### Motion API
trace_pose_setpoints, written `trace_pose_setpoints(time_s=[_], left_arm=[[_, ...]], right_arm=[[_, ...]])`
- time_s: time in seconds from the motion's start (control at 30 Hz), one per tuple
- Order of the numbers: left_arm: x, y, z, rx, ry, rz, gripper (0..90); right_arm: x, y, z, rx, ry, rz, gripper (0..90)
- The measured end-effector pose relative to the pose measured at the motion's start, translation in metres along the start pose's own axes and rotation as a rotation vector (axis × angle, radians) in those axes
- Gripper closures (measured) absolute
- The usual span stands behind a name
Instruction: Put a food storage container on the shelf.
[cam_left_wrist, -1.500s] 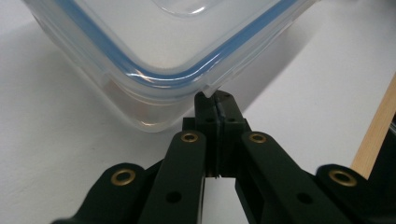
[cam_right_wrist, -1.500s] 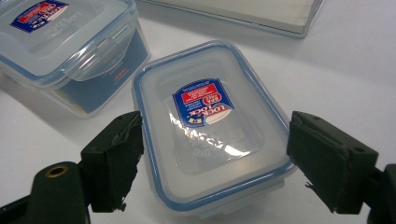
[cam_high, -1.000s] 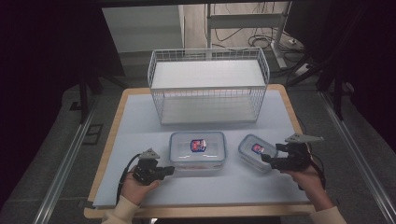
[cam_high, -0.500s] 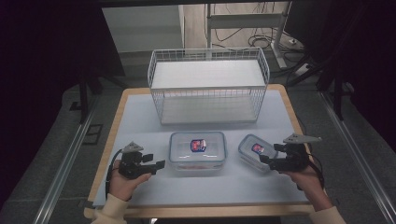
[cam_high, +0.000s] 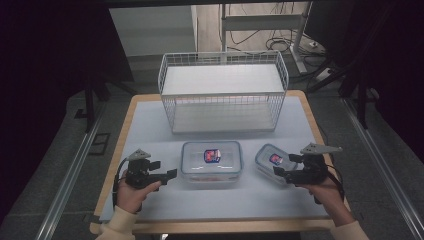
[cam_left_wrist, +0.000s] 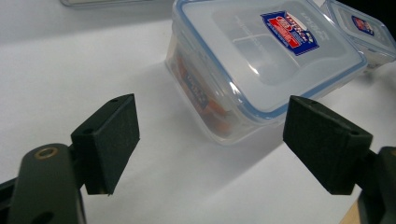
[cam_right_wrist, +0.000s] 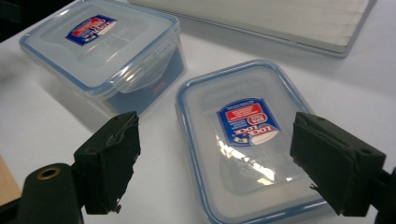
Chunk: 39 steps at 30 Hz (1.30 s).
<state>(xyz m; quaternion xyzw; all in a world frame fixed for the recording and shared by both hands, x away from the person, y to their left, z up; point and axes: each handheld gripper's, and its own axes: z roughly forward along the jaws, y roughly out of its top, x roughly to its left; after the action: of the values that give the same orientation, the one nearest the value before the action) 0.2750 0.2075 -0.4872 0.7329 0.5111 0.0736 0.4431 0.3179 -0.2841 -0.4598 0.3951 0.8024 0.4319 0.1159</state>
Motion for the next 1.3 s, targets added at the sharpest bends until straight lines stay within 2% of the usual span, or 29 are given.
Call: trace_pose_setpoints(time_s=[0.1,0.33,0.47,0.5,0.53,0.57,0.67,0.7,0.73,0.77,0.87,0.9,1.07,1.1,1.13,1.2,1.27,1.3], left_arm=[[-0.001,0.006,0.002,-0.005,-0.005,-0.004,17.2],[-0.001,0.014,0.009,0.001,-0.01,-0.027,12.3],[0.0,0.021,0.017,0.005,-0.025,-0.042,11.5],[0.001,0.025,0.022,0.01,-0.04,-0.052,11.5],[0.001,0.025,0.022,0.01,-0.04,-0.052,11.4],[0.003,0.027,0.025,0.009,-0.051,-0.065,11.5],[0.008,0.032,0.033,0.02,-0.067,-0.086,11.4],[0.01,0.035,0.037,0.022,-0.071,-0.095,11.4],[0.01,0.035,0.037,0.022,-0.071,-0.095,11.4],[0.012,0.036,0.04,0.021,-0.075,-0.104,11.4],[0.013,0.036,0.042,0.033,-0.078,-0.102,11.5],[0.013,0.034,0.044,0.039,-0.086,-0.108,11.5],[0.017,0.03,0.048,0.055,-0.11,-0.13,11.9],[0.018,0.03,0.049,0.06,-0.114,-0.129,11.9],[0.018,0.03,0.049,0.06,-0.114,-0.129,12.1],[0.019,0.029,0.05,0.066,-0.127,-0.136,12.3],[0.02,0.029,0.051,0.068,-0.132,-0.138,12.7],[0.021,0.029,0.053,0.07,-0.139,-0.143,12.8]], right_arm=[[0.003,0.003,0.002,0.001,0.029,0.031,15.8],[0.013,0.008,0.01,0.015,0.059,0.04,14.7],[0.028,0.015,0.025,0.035,0.086,0.056,14.3],[0.032,0.016,0.029,0.041,0.091,0.059,14.0],[0.032,0.016,0.029,0.041,0.091,0.059,14.0],[0.038,0.019,0.038,0.057,0.1,0.07,13.8],[0.042,0.023,0.046,0.071,0.104,0.075,13.8],[0.047,0.028,0.055,0.081,0.112,0.086,13.8],[0.047,0.028,0.055,0.081,0.112,0.086,13.8],[0.05,0.034,0.066,0.099,0.121,0.101,13.7],[0.051,0.039,0.074,0.109,0.126,0.117,13.7],[0.052,0.043,0.085,0.127,0.122,0.139,13.7],[0.052,0.047,0.099,0.155,0.115,0.18,13.8],[0.053,0.048,0.106,0.177,0.115,0.202,14.0],[0.053,0.048,0.106,0.177,0.115,0.202,14.0],[0.055,0.049,0.114,0.213,0.098,0.211,14.1],[0.055,0.048,0.116,0.218,0.1,0.22,13.9],[0.053,0.047,0.117,0.224,0.118,0.256,14.4]])
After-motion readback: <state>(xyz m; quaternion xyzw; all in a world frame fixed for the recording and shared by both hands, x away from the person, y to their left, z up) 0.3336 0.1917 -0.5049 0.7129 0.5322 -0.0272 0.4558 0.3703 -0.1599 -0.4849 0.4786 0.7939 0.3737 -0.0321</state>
